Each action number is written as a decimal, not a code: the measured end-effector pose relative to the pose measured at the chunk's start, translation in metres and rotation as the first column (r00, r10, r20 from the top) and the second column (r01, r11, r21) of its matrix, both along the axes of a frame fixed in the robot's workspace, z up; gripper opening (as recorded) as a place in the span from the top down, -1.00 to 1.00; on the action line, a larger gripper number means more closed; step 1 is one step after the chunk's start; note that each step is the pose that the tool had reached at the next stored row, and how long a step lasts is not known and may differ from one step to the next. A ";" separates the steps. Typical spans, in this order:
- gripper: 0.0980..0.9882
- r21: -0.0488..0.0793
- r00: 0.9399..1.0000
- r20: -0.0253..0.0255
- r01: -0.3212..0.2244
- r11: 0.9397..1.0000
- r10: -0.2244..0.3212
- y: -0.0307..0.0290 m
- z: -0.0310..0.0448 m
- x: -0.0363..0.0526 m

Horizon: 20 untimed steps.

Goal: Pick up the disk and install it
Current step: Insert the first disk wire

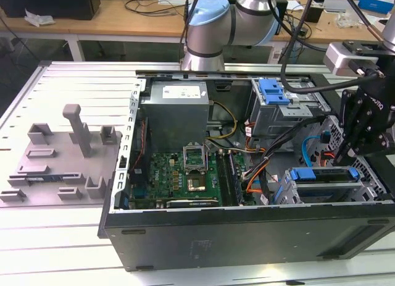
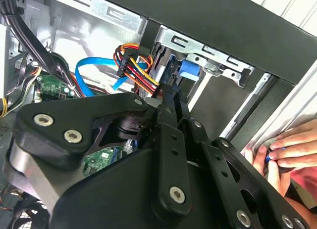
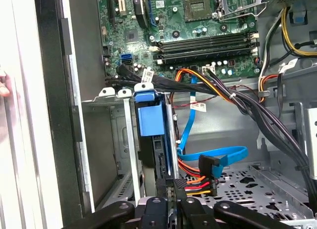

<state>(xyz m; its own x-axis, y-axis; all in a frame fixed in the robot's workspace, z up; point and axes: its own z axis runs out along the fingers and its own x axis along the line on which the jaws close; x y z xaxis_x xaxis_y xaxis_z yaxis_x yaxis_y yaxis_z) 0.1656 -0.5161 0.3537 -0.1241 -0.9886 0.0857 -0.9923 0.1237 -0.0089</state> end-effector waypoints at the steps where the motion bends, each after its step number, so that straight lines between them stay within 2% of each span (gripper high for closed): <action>1: 0.84 0.000 1.000 0.000 0.000 1.000 0.000 0.0000 0.0000 0.0000; 6: 0.84 0.000 1.000 0.000 0.000 1.000 0.000 -0.0029 -0.0008 0.0001; 20: 0.84 0.000 1.000 0.000 0.000 1.000 0.000 -0.0034 -0.0054 0.0000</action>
